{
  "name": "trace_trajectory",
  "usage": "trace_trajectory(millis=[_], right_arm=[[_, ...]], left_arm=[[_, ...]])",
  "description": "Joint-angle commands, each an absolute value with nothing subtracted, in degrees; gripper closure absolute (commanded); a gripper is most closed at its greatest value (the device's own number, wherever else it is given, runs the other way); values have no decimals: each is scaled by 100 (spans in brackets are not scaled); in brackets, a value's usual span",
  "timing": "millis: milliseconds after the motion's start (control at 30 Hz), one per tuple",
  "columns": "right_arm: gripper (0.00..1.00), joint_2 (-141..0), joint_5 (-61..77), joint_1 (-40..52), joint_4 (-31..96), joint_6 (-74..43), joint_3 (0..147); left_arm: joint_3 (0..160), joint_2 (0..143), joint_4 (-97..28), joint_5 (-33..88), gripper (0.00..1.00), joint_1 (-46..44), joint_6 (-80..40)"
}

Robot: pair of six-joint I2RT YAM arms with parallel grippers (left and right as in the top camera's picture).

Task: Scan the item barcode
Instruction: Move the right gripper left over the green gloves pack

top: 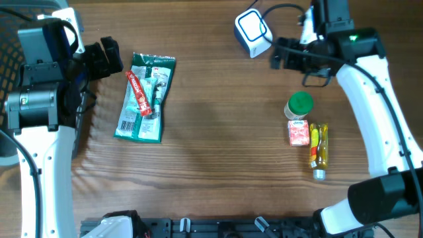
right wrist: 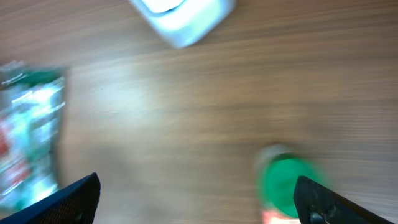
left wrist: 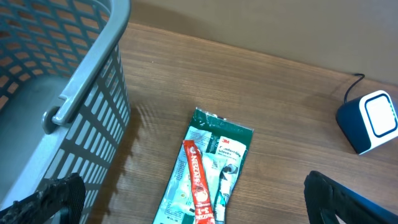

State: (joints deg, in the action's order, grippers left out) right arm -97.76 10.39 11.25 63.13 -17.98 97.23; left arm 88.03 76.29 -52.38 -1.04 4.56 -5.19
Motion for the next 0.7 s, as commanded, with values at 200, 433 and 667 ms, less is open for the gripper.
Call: trace_trajectory(millis=[200, 433, 667], right_arm=[[0, -10031, 2355, 3015, 4661, -3426, 9078], [0, -10337, 1608, 3868, 4362, -3514, 8923], [0, -10468, 1605, 4005, 4327, -3498, 8923]], left_arm=[[8851, 7627, -5223, -137, 0, 471, -471], [8851, 7627, -5223, -137, 0, 471, -473], [8851, 7627, -5223, -137, 0, 471, -473]])
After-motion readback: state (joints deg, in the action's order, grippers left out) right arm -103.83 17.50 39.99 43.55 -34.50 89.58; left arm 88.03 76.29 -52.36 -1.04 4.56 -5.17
